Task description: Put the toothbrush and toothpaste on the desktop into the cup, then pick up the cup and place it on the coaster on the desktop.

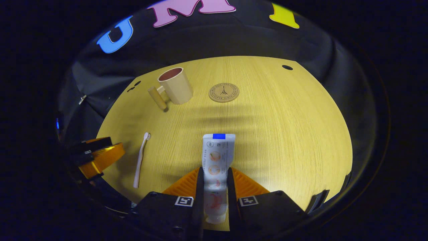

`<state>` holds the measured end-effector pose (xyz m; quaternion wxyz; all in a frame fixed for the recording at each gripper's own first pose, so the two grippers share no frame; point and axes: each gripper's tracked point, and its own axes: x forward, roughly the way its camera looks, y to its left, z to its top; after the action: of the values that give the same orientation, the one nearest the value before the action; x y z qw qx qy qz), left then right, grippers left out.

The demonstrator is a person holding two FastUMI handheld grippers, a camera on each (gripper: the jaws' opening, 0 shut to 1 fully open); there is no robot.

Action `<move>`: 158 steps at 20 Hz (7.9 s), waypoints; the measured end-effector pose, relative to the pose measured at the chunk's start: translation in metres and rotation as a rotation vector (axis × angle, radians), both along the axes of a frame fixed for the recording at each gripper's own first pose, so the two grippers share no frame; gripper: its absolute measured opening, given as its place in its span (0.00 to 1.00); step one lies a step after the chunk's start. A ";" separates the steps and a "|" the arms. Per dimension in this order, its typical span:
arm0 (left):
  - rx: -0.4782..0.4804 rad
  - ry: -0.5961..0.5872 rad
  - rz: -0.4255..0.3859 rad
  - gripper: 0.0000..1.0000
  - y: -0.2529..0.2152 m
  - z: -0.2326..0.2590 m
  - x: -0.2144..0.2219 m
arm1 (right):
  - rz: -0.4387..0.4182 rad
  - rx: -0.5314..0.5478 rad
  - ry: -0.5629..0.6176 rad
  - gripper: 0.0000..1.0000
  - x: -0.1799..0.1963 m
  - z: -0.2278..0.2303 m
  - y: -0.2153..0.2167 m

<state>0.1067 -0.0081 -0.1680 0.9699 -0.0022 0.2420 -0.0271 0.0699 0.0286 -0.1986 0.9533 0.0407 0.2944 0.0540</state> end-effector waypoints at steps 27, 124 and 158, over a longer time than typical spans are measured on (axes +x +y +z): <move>0.006 0.178 -0.001 0.14 -0.014 -0.068 0.031 | -0.008 0.124 -0.062 0.34 0.000 0.053 -0.025; -0.192 -0.950 -0.203 0.23 -0.067 0.196 0.189 | 0.079 0.223 -0.467 0.65 0.143 0.061 -0.005; 0.038 -0.089 -0.183 0.65 -0.029 0.040 0.137 | 0.043 0.325 -0.205 0.65 0.054 0.042 -0.030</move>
<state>0.2434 -0.0370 -0.1280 0.9730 0.0396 0.1983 -0.1110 0.1243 -0.0013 -0.1563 0.9578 0.1821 0.1838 0.1251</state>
